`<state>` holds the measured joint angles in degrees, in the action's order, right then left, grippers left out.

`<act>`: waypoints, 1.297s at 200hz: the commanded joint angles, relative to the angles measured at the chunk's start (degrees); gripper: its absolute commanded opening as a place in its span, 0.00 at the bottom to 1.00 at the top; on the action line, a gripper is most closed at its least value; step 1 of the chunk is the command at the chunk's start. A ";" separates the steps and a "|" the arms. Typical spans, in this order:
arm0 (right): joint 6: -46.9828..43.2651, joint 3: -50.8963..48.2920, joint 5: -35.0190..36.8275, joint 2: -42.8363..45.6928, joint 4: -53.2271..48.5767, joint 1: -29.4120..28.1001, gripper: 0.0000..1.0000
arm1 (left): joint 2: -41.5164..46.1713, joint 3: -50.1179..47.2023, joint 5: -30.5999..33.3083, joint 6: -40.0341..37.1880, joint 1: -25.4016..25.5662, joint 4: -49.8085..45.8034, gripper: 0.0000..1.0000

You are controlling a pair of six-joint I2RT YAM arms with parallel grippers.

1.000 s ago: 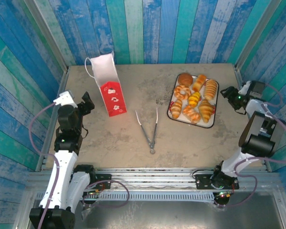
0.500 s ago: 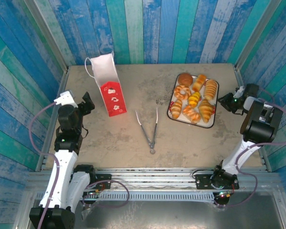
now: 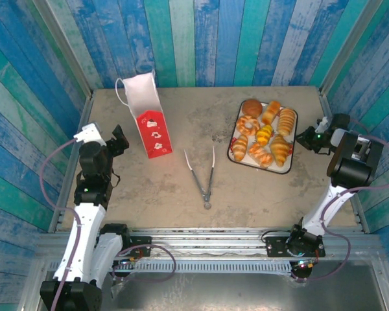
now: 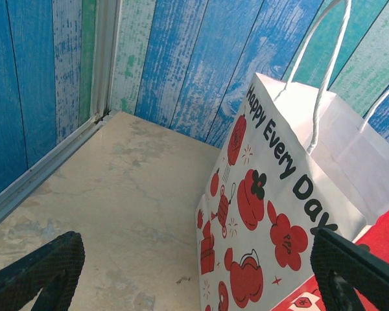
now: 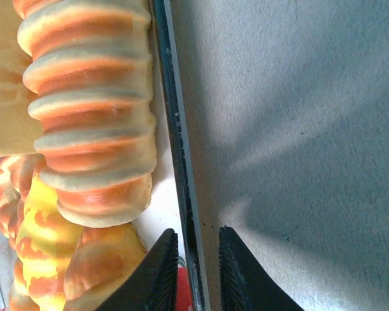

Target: Place the fake bread into the paper bag

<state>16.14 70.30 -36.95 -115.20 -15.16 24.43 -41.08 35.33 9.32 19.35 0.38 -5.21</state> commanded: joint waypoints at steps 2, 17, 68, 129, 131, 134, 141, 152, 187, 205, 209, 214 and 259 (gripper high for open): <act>-1.98 1.94 -1.60 -2.32 -2.74 0.18 0.19 | -0.36 0.53 0.37 0.24 0.19 -0.08 0.94; -2.43 2.55 -1.66 -3.24 -3.26 0.10 0.19 | -0.53 0.53 0.44 0.25 0.14 -0.06 0.94; -3.48 3.91 -1.72 -5.43 -4.01 -0.26 0.10 | -0.97 0.27 0.74 0.75 0.14 -0.06 0.94; -5.30 5.71 -1.37 -5.82 -4.43 -1.72 0.01 | -1.62 0.44 0.78 0.95 0.14 0.09 0.94; -5.37 5.83 -1.31 -5.89 -4.57 -1.85 0.01 | -1.56 0.44 0.72 0.97 0.14 0.11 0.94; -5.73 6.16 -1.21 -5.98 -4.70 -2.04 0.01 | -1.55 0.44 0.78 1.00 0.14 0.11 0.94; -6.37 6.90 -0.95 -6.07 -5.17 -2.51 0.01 | -1.60 0.37 0.78 0.88 0.14 0.12 0.94; -7.86 8.35 0.00 -6.34 -6.42 -3.51 0.01 | -1.76 0.35 1.02 0.80 0.14 0.21 0.94; -14.52 15.81 7.11 -8.80 -14.42 -7.87 0.01 | -2.43 0.75 0.89 0.84 0.14 0.25 0.94; -16.79 19.41 8.82 -10.40 -17.22 -9.67 0.00 | -2.43 0.87 0.50 1.04 0.14 0.04 0.94; -16.92 19.92 8.88 -10.62 -17.36 -10.01 0.01 | -2.43 0.94 0.43 1.05 0.14 -0.02 0.94; -16.93 20.43 8.92 -10.83 -17.38 -10.37 0.00 | -2.34 1.03 0.48 1.14 0.14 -0.13 0.94; -16.83 25.87 6.37 -14.31 -18.74 -13.76 0.01 | -1.94 1.27 -1.14 0.24 0.16 -0.24 0.94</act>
<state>2.02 93.01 -30.59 -127.17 -30.83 12.36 -43.33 35.35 9.26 20.01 0.38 -5.23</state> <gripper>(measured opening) 0.089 0.938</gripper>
